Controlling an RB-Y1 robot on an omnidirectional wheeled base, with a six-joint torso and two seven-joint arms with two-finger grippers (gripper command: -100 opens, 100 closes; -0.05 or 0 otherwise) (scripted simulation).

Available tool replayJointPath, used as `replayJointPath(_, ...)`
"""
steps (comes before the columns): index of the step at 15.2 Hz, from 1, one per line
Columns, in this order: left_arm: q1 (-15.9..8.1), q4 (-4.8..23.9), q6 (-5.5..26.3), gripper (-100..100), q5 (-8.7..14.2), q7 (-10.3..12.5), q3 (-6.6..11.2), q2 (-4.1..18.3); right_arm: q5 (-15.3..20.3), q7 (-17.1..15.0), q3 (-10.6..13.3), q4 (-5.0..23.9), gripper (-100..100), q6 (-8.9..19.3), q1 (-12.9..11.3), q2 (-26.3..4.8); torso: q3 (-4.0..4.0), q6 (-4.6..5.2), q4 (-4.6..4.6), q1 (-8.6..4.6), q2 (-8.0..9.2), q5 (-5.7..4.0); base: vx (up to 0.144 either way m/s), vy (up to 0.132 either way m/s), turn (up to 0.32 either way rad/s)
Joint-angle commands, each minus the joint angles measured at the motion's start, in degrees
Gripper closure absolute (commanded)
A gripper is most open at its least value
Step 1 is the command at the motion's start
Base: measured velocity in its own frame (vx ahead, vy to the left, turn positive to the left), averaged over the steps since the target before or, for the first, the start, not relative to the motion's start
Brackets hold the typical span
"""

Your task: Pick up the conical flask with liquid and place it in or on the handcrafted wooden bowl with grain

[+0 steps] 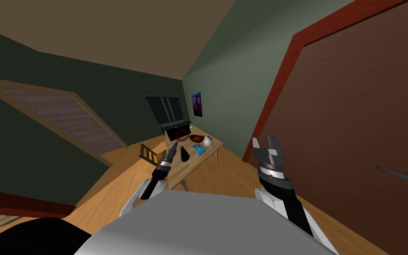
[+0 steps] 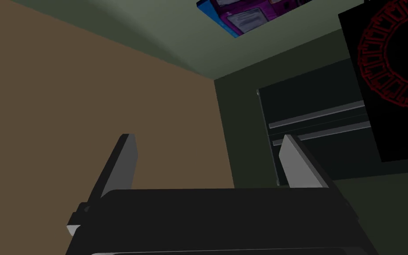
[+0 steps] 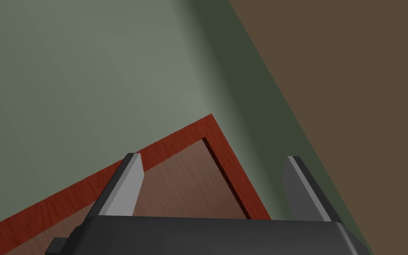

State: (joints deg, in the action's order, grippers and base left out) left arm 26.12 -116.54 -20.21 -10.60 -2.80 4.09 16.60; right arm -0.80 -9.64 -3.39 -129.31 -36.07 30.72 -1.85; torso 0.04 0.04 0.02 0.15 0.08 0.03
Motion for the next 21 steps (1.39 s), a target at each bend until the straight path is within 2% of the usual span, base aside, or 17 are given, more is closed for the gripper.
replayJointPath(1,-0.17,1.60,-0.19,-100,-0.72,-0.96,0.27,1.40,0.00,0.00,0.00,0.00,0,0.00,0.00,0.00,0.00,0.00,0.00,0.00,0.00,0.00,-0.021,0.029,-0.120)
replayJointPath(3,-1.27,4.71,-0.24,-100,-2.10,-2.54,0.76,3.60,0.00,0.00,0.00,0.00,0,0.00,0.00,0.00,0.00,-0.02,0.00,0.01,-0.01,0.00,-0.018,0.026,-0.135)
replayJointPath(4,-1.27,4.93,-0.24,-100,-2.10,-2.54,0.76,3.60,0.00,0.00,0.00,0.00,0,0.00,0.00,0.00,-0.01,-0.01,0.00,0.01,-0.01,0.00,-0.017,0.024,-0.098)
replayJointPath(6,-2.43,8.35,-0.30,-100,-3.58,-4.21,1.28,5.49,0.00,0.00,0.00,0.00,0,0.00,0.00,0.00,-0.02,-0.01,-0.01,0.00,-0.03,0.00,-0.017,0.026,-0.138)
replayJointPath(7,-2.43,8.46,-0.30,-100,-3.58,-4.21,1.28,5.49,0.00,0.00,0.00,0.00,0,0.00,0.00,0.00,-0.02,0.00,-0.01,0.02,-0.03,0.00,-0.020,0.031,-0.126)
replayJointPath(9,-3.65,11.74,-0.37,-100,-5.11,-5.96,1.82,7.10,0.00,0.00,0.00,0.00,0,0.00,0.00,0.00,-0.02,-0.02,-0.01,0.02,-0.03,0.00,-0.015,0.028,-0.154)
replayJointPath(10,-3.65,12.13,-0.37,-100,-5.11,-5.96,1.82,7.10,0.00,0.00,0.00,0.00,0,0.00,0.00,0.00,-0.02,-0.01,-0.01,0.02,-0.03,0.01,-0.016,0.031,-0.108)
replayJointPath(11,-4.28,13.97,-0.40,-100,-5.89,-6.85,2.09,7.81,0.00,0.00,0.00,0.00,0,0.00,0.01,0.00,-0.02,-0.02,-0.01,0.02,-0.04,0.01,-0.016,0.028,-0.109)
replayJointPath(12,-4.28,14.00,-0.40,-100,-5.89,-6.85,2.09,7.81,0.00,0.00,0.00,0.00,0,0.00,0.00,0.00,-0.02,-0.02,-0.01,0.02,-0.04,0.01,-0.015,0.025,-0.095)
replayJointPath(15,-6.18,19.08,-0.51,-100,-8.26,-9.54,2.89,9.55,0.00,0.00,0.00,0.00,0,0.00,0.00,0.00,-0.02,0.00,-0.01,0.02,-0.04,0.00,-0.020,0.031,-0.169)
replayJointPath(18,-6.81,21.54,-0.55,-100,-9.05,-10.43,3.16,10.01,0.00,0.00,0.00,0.00,0,0.00,0.01,0.00,-0.02,-0.02,-0.01,0.03,-0.04,0.01,-0.016,0.031,-0.118)
replayJointPath(19,-7.44,23.33,-0.59,-100,-9.83,-11.32,3.42,10.41,0.00,0.00,0.00,0.00,0,0.00,0.01,0.00,-0.03,-0.03,-0.01,0.01,-0.05,0.01,-0.015,0.024,-0.115)
replayJointPath(20,-7.44,23.41,-0.59,-100,-9.83,-11.32,3.42,10.41,0.00,0.00,0.00,0.00,0,0.00,0.01,0.00,-0.03,-0.02,-0.01,0.00,-0.05,0.00,-0.015,0.023,-0.091)
replayJointPath(21,-8.07,25.14,-0.63,-100,-10.60,-12.19,3.67,10.77,0.00,0.00,0.00,0.00,0,0.00,0.01,0.00,-0.03,-0.03,-0.01,-0.01,-0.05,0.00,-0.014,0.022,-0.114)
